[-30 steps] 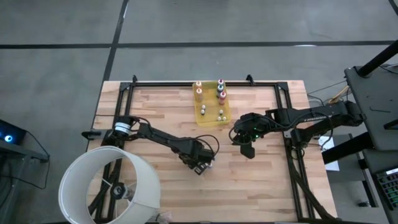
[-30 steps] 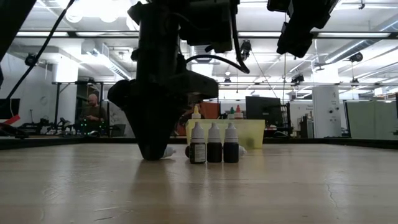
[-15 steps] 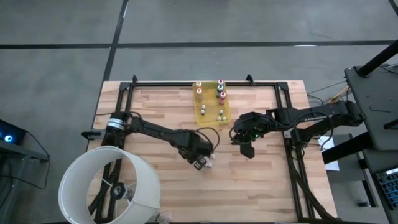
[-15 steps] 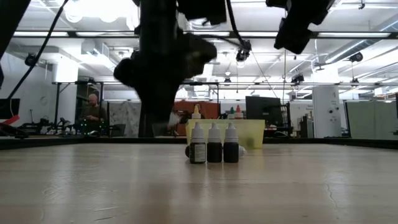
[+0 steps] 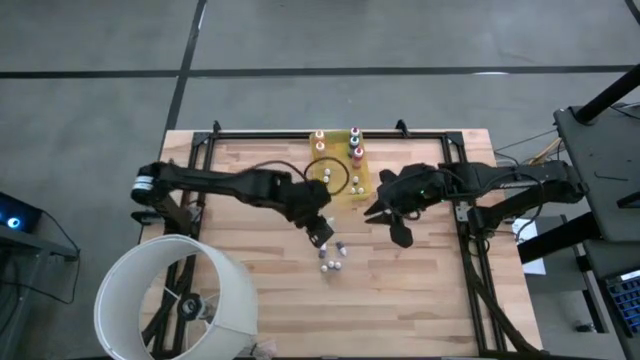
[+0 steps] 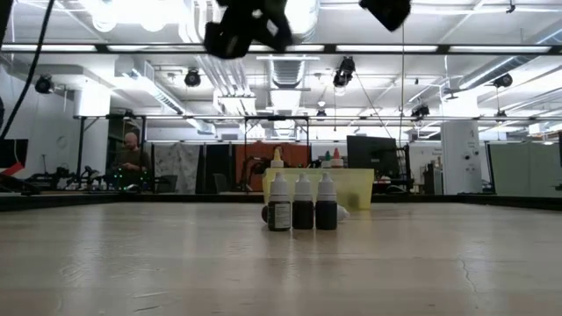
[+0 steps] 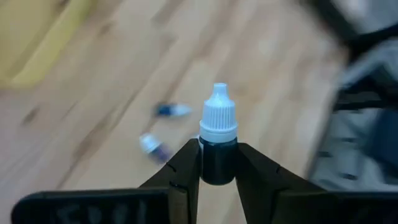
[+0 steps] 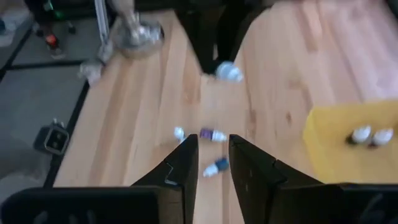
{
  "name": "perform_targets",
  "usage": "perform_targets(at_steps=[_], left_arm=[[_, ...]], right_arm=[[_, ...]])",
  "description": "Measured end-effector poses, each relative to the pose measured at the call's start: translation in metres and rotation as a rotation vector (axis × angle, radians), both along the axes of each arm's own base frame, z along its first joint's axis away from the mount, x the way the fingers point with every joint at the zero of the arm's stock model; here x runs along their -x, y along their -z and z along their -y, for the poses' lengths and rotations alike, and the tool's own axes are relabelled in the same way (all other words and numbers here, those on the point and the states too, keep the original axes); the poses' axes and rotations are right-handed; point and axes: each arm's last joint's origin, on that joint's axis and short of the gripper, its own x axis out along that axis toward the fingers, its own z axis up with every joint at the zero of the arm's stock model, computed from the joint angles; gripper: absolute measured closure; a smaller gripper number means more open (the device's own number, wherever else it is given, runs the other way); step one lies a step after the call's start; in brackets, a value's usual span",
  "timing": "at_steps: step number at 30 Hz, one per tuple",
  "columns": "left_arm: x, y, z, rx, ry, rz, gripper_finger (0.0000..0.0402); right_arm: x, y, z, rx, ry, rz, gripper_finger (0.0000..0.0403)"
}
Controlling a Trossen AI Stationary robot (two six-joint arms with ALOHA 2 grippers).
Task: Pick & Place food coloring
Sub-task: Put the small green food coloring bottle into the yellow bin
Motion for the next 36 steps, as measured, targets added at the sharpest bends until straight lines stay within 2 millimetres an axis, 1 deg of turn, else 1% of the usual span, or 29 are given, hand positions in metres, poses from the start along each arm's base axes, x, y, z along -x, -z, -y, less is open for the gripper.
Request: perform_targets(at_steps=[2,6,11,15,20,24,28,31,34,36], left_arm=[[0.003,-0.013,-0.002,0.023,0.052,0.089,0.0337],[0.005,-0.033,-0.006,0.072,0.148,0.238,0.0337],[-0.001,-0.045,-0.011,0.134,0.243,0.379,0.0337],[-0.004,-0.052,-0.014,0.151,0.272,0.461,0.0337],[-0.007,-0.058,-0.018,0.172,0.300,0.525,0.0337],[-0.008,-0.062,-0.020,0.189,0.324,0.566,0.0337],[-0.008,-0.062,-0.022,0.199,0.332,0.569,0.0337],[-0.008,-0.062,-0.023,0.203,0.332,0.569,0.0337],[-0.008,-0.063,-0.024,0.201,0.331,0.577,0.0337],[-0.008,-0.063,-0.025,0.200,0.329,0.578,0.0337]], right_arm=[[0.000,-0.010,0.003,0.006,0.004,0.033,0.0311],[0.000,-0.032,0.006,0.026,0.002,0.107,0.0289],[0.001,-0.057,0.007,0.031,0.001,0.186,0.0250],[0.001,-0.070,0.007,0.027,0.001,0.221,0.0219],[0.003,-0.073,0.007,0.018,-0.017,0.227,0.0198],[0.003,-0.073,0.005,-0.013,-0.075,0.226,0.0195],[0.002,-0.071,0.005,-0.014,-0.079,0.219,0.0195],[0.002,-0.074,0.005,-0.006,-0.082,0.233,0.0195],[-0.001,-0.073,0.005,0.000,-0.087,0.230,0.0195],[-0.008,-0.070,0.004,0.001,-0.088,0.217,0.0195]])
